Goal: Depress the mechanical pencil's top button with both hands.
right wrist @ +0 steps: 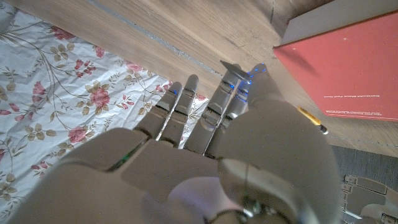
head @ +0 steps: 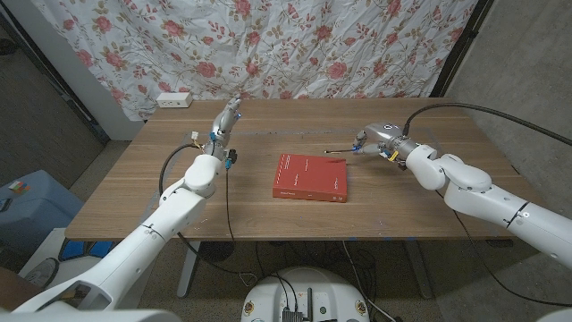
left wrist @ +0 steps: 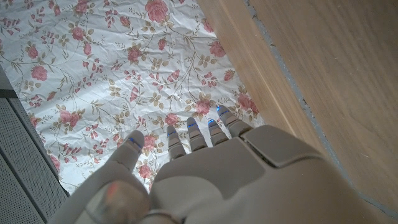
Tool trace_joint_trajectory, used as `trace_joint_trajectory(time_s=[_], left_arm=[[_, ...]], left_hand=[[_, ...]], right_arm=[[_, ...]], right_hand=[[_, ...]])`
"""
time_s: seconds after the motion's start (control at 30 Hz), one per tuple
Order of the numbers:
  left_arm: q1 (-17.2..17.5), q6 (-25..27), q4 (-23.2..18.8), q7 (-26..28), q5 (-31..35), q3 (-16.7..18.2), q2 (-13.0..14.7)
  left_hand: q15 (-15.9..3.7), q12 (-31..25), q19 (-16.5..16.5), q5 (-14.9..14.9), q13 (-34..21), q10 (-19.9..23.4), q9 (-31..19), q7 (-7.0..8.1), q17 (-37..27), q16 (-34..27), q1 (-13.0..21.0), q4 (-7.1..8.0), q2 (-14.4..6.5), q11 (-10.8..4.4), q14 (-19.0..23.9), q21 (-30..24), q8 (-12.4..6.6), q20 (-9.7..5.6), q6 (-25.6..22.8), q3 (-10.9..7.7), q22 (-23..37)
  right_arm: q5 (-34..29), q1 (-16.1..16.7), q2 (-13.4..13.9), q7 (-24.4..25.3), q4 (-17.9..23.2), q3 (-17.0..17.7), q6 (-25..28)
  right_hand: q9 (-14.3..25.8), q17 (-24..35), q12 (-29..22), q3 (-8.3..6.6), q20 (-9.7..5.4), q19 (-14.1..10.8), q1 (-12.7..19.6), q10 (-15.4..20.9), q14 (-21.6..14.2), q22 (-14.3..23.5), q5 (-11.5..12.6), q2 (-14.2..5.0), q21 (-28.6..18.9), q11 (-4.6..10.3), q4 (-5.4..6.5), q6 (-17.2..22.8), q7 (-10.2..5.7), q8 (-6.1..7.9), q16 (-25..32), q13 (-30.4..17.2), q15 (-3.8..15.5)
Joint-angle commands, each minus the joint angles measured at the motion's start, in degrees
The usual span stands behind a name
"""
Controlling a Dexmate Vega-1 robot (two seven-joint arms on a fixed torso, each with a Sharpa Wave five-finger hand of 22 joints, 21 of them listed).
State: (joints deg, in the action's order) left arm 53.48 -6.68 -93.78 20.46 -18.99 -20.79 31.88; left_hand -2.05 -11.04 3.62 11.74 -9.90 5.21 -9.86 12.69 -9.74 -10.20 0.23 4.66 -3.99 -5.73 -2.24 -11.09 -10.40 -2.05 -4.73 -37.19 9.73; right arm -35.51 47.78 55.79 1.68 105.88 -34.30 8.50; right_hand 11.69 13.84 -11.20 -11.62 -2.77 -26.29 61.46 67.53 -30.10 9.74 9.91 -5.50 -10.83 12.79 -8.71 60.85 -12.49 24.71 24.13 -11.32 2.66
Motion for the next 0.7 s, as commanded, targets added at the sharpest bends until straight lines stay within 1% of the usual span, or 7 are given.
trace_joint_trajectory(time_s=[0.03,0.17,0.2,0.4,0.57,0.63,0.7], left_arm=[[0.9,-1.4,1.4,0.4,-2.3,0.5,-0.8],[1.1,-1.3,1.6,0.3,-2.5,0.5,-0.5],[1.2,-0.6,1.2,0.6,-2.6,0.5,-0.4],[1.2,-2.3,2.6,0.0,-3.8,0.7,-1.1],[1.1,-3.3,3.7,-0.4,-4.5,0.6,-1.6],[1.2,-2.8,3.7,-0.2,-4.8,0.6,-1.8],[1.3,-3.7,4.3,-0.7,-5.1,0.5,-2.0]], left_hand=[[-3.45,-0.2,0.6,0.0,-0.1,0.2,0.0,0.05,-0.2,-0.2,-0.4,0.43,-3.6,-0.26,0.2,-0.3,-0.07,-0.62,-0.3,0.02,0.2],[-3.51,-0.2,0.7,0.0,-0.1,0.3,0.0,0.05,-0.2,-0.2,-0.4,0.60,-3.6,-0.24,0.4,-0.3,-0.05,-0.57,-0.4,0.06,0.2],[-3.52,-0.2,0.8,0.0,-0.1,0.3,0.0,0.05,-0.2,-0.2,-0.4,0.64,-3.6,-0.16,0.4,-0.3,-0.05,-0.57,-0.4,0.07,0.2],[-3.59,-0.2,0.8,0.0,-0.1,0.3,0.0,0.04,-0.2,-0.2,-0.4,0.78,-3.6,-0.21,0.4,-0.3,-0.06,-0.55,-0.5,0.10,0.2],[-3.64,-0.1,1.0,0.0,-0.1,0.3,0.0,0.04,-0.1,-0.2,-0.3,0.94,-3.6,-0.19,0.5,-0.4,-0.04,-0.56,-0.6,0.13,0.2],[-3.94,-0.1,1.1,0.0,-0.1,0.2,0.0,0.04,-0.1,-0.2,-0.3,0.99,-3.6,-0.16,0.6,-0.4,-0.02,-0.64,-0.6,0.14,0.2],[-4.08,-0.1,1.3,0.0,-0.1,0.2,0.0,0.03,-0.1,-0.1,-0.3,1.04,-3.6,-0.15,0.5,-0.4,0.02,-0.81,-0.6,0.14,0.2]], right_arm=[[-3.6,0.9,-0.7,-0.5,0.9,-1.0,1.3],[-4.4,1.1,-1.1,-0.2,0.7,-1.3,1.4],[-4.4,1.2,-1.1,0.0,0.6,-1.4,1.1],[-5.6,1.1,-1.4,-0.1,0.3,-1.9,0.9],[-6.9,1.2,-1.8,-0.4,0.5,-2.3,2.0],[-7.2,1.2,-1.9,-0.5,0.4,-2.4,2.2],[-7.3,1.3,-2.0,-0.5,0.2,-2.5,2.1]], right_hand=[[0.1,0.0,-0.1,0.35,-3.20,-0.5,0.0,-0.2,-0.2,0.1,0.1,-0.06,-0.6,-0.19,-0.04,0.3,-0.11,0.49,0.2,-0.3,8.94],[0.1,0.0,-0.1,0.36,-3.17,-0.5,0.0,-0.2,-0.2,0.1,0.2,-0.07,-0.6,-0.19,-0.02,0.3,-0.12,0.50,0.2,-0.3,8.93],[0.1,0.0,-0.1,0.36,-3.17,-0.6,0.0,-0.2,-0.2,0.1,0.2,-0.05,-0.6,-0.18,-0.05,0.3,-0.12,0.51,0.2,-0.3,8.98],[0.1,0.0,-0.1,0.42,-3.17,-0.6,-0.2,-0.2,-0.3,0.1,0.1,-0.04,-0.6,-0.19,0.05,0.3,-0.14,0.51,0.2,-0.3,8.85],[0.1,-0.1,-0.1,0.37,-3.11,-0.6,-0.1,-0.2,-0.3,0.1,0.2,-0.07,-0.6,-0.18,0.01,0.3,-0.14,0.51,0.1,-0.3,8.94],[0.1,-0.1,0.0,0.42,-3.09,-0.7,-0.2,-0.2,-0.3,0.1,0.1,-0.04,-0.6,-0.18,0.07,0.3,-0.15,0.50,0.1,-0.3,8.81],[0.1,-0.1,0.0,0.40,-3.09,-0.7,-0.2,-0.3,-0.3,0.1,0.1,-0.05,-0.6,-0.18,0.04,0.3,-0.15,0.49,0.1,-0.3,8.87]])
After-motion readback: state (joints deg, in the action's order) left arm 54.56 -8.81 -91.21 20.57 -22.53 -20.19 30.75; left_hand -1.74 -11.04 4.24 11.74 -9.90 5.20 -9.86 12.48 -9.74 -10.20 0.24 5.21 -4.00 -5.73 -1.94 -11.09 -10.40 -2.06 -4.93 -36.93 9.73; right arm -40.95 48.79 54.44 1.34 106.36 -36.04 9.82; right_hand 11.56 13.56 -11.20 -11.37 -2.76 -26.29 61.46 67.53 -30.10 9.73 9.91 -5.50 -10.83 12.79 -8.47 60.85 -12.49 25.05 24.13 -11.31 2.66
